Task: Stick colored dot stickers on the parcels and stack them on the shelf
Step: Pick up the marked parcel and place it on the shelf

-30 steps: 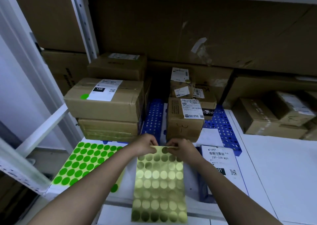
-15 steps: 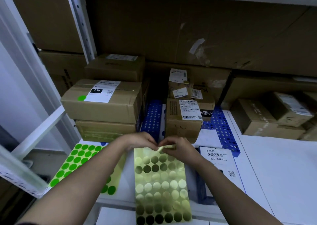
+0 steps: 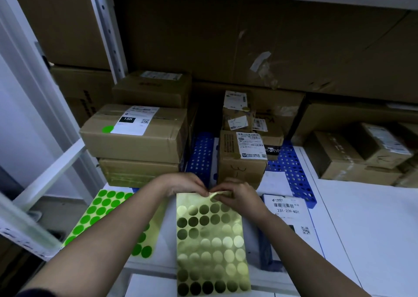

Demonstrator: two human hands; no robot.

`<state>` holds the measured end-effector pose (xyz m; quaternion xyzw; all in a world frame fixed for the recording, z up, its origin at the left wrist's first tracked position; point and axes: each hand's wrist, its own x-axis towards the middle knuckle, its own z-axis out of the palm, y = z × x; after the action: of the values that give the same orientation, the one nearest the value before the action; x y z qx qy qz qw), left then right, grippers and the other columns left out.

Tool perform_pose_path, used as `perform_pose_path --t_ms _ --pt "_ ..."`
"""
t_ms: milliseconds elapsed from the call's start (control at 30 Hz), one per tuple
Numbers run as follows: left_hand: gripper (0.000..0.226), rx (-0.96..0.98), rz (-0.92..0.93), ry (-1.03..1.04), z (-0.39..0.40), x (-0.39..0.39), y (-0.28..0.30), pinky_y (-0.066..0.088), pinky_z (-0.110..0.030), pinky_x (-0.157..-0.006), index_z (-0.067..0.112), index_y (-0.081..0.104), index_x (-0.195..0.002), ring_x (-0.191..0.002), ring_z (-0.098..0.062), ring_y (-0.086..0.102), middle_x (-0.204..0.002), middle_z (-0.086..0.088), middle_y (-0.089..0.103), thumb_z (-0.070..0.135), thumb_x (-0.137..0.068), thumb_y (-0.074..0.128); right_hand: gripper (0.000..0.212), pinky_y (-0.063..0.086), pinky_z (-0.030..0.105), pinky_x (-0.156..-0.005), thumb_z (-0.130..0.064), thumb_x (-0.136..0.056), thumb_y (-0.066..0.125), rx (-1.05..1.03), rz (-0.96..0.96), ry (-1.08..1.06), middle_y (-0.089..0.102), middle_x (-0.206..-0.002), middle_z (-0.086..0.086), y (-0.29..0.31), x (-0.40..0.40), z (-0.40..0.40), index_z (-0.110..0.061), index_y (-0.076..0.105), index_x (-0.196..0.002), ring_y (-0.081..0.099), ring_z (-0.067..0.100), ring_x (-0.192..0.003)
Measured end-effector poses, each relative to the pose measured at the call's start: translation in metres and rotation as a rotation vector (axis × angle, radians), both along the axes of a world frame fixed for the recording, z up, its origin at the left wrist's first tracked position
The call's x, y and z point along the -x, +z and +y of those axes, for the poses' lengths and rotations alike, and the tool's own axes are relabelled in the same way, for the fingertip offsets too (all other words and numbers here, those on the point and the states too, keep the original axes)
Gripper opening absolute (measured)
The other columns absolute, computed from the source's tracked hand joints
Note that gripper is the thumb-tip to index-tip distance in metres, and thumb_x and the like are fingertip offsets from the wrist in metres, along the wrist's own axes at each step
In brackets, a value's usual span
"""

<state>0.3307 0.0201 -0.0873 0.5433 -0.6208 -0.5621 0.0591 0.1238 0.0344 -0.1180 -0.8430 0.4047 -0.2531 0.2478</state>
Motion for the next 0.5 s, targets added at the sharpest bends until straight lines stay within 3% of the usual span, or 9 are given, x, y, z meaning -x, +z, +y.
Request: perform_pose_path --t_ms 133,233,300,500 --pt "0.016 -0.038 0.057 0.046 -0.0012 -0.0008 -0.0005 0.052 -0.017 -0.071 0.011 0.070 -0.098 -0.076 -0.008 0.066 -0.082 0.003 0.071 0.021 -0.089 0.063 0.019 0.038 0.011 -0.068 -0.024 -0.082 0.071 0.082 -0.026 -0.001 0.048 -0.085 -0.026 -0.0035 0.0013 0.0007 -0.027 0.074 -0.100 0.051 -0.011 -0.079" --pt "0.027 0.016 0.020 0.037 -0.0017 0.0011 -0.0009 0.051 -0.013 -0.070 0.010 0.066 -0.112 -0.080 -0.005 0.064 -0.089 0.005 0.069 0.022 -0.088 0.064 0.017 0.043 0.017 -0.069 -0.023 -0.082 0.071 0.084 -0.037 -0.011 0.054 -0.088 -0.015 -0.0057 0.0018 0.0001 -0.025 0.075 -0.099 0.054 -0.002 -0.081" --pt "0.023 0.019 0.013 0.035 -0.0032 0.0015 -0.0016 0.051 -0.015 -0.072 0.012 0.067 -0.108 -0.082 -0.007 0.064 -0.090 0.004 0.069 0.023 -0.087 0.065 0.016 0.046 0.021 -0.073 -0.021 -0.083 0.072 0.047 -0.043 -0.021 0.058 -0.090 -0.011 -0.0050 0.0023 -0.0003 -0.023 0.074 -0.098 0.058 0.002 -0.084" --pt "0.010 -0.034 0.054 0.058 -0.0050 0.0022 -0.0011 0.052 -0.016 -0.068 0.016 0.069 -0.095 -0.076 -0.008 0.066 -0.086 0.002 0.070 0.022 -0.087 0.065 0.020 0.045 0.016 -0.073 -0.022 -0.080 0.074 0.021 -0.083 -0.065 0.065 -0.092 -0.011 -0.0043 0.0028 0.0005 -0.020 0.067 -0.098 0.059 0.000 -0.087"
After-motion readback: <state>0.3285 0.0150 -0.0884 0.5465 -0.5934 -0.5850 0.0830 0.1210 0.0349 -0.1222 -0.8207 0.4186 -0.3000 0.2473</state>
